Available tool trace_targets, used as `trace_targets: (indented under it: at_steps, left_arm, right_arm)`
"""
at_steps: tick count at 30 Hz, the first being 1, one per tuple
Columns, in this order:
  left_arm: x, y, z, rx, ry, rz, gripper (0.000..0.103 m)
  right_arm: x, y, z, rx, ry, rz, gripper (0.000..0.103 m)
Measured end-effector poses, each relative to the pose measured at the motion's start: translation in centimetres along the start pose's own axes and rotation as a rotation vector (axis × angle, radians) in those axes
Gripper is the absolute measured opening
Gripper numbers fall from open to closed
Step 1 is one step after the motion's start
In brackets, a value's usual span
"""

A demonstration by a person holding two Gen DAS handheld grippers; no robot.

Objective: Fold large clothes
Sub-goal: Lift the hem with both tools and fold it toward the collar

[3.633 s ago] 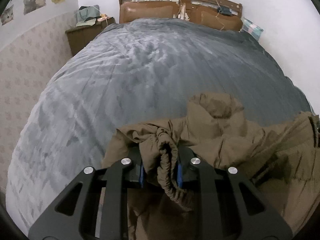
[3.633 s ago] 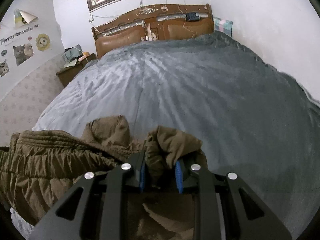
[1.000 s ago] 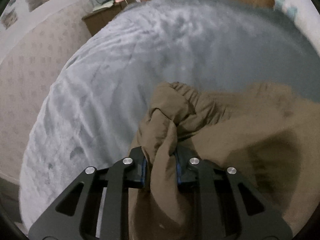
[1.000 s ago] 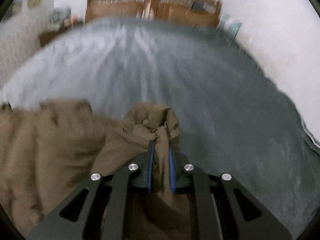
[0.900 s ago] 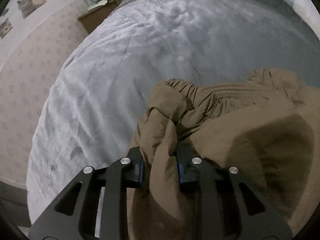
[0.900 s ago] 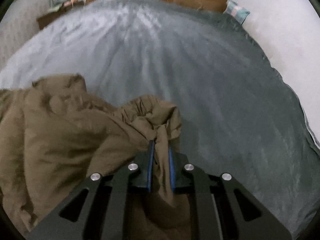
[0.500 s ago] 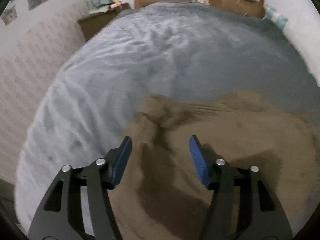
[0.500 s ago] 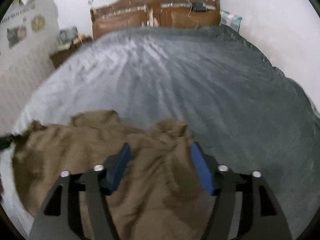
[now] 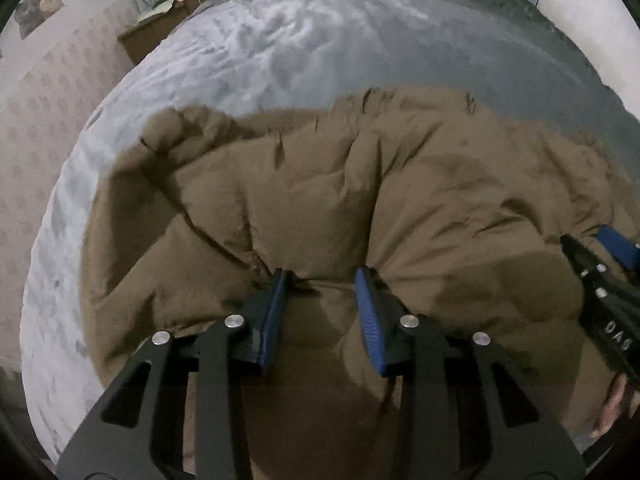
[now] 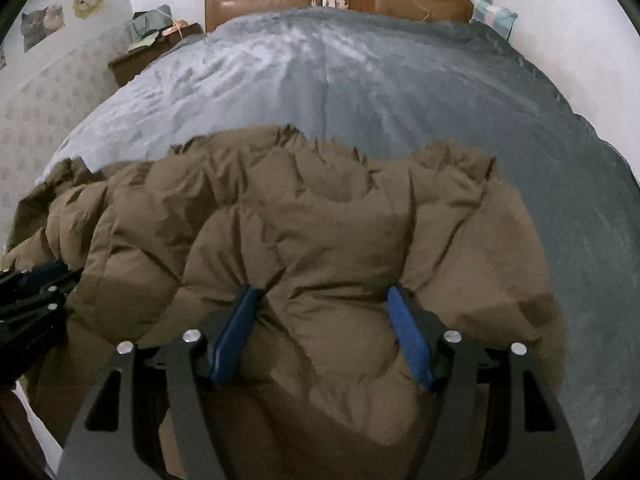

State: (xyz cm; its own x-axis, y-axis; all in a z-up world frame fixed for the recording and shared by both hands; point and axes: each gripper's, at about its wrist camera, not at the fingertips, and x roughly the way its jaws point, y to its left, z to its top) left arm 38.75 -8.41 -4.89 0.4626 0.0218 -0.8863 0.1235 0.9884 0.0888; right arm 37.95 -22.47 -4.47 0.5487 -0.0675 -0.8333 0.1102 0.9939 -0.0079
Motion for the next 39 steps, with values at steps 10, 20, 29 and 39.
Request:
trace_targets:
  at_steps: [10,20,29,39]
  left_arm:
    - [2.4,0.7,0.3,-0.004,0.027,-0.027,0.035]
    - [4.1,-2.0,0.6,0.012,0.027,-0.014,0.035]
    - [4.3,-1.6,0.7,0.028,0.019,-0.018,0.035]
    - [4.2,-1.6,0.5,0.054,0.001,-0.025,0.035]
  right_arm:
    - [2.4,0.2,-1.0,-0.017,0.002,-0.032,0.070]
    - [3.4,0.6,-1.2,-0.030,0.003,-0.052,0.072]
    - [3.7,0.8,-1.3,-0.036,-0.006,-0.062,0.072]
    - [3.2,0.4,-2.0,-0.026,-0.042,-0.032,0.073]
